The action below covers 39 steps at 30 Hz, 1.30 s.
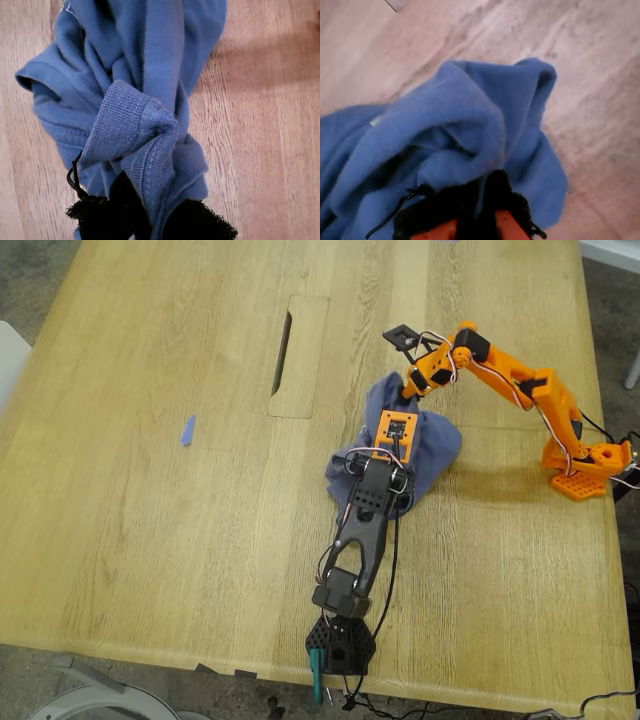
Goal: Fold a T-shirt
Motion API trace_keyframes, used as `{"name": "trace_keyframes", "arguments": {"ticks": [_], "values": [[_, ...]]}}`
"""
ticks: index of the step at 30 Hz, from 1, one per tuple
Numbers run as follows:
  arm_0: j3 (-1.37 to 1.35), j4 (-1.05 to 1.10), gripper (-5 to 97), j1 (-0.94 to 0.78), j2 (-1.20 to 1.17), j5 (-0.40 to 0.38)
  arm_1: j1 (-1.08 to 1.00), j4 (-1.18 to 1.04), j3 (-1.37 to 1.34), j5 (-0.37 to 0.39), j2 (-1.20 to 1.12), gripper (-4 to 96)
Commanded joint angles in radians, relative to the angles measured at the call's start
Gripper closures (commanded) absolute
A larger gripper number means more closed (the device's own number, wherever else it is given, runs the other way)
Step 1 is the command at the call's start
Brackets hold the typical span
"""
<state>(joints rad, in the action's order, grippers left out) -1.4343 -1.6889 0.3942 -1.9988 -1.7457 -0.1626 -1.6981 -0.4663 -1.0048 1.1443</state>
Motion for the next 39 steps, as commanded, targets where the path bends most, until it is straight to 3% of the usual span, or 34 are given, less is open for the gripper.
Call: {"name": "trace_keyframes", "arguments": {"ticks": [1, 9, 19, 25, 39], "values": [[-0.025, 0.04, 92, 0.02, -0.098, -0.012, -0.003, -0.002, -0.127, -0.017, 0.156, 91.2], [-0.144, 0.202, 92, 0.094, -0.098, -0.021, 0.011, 0.029, -0.399, 0.005, 0.311, 91.2], [-0.321, 0.419, 92, 0.127, -0.11, -0.028, 0.037, 0.408, -1.071, 0.034, 0.629, 91.2], [-0.411, 0.523, 92, 0.147, -0.12, -0.028, 0.055, 0.531, -1.192, 0.072, 0.68, 91.3], [-0.568, 0.595, 92, 0.186, -0.219, -0.038, 0.17, 0.58, -1.591, 0.127, 0.96, 91.3]]}}
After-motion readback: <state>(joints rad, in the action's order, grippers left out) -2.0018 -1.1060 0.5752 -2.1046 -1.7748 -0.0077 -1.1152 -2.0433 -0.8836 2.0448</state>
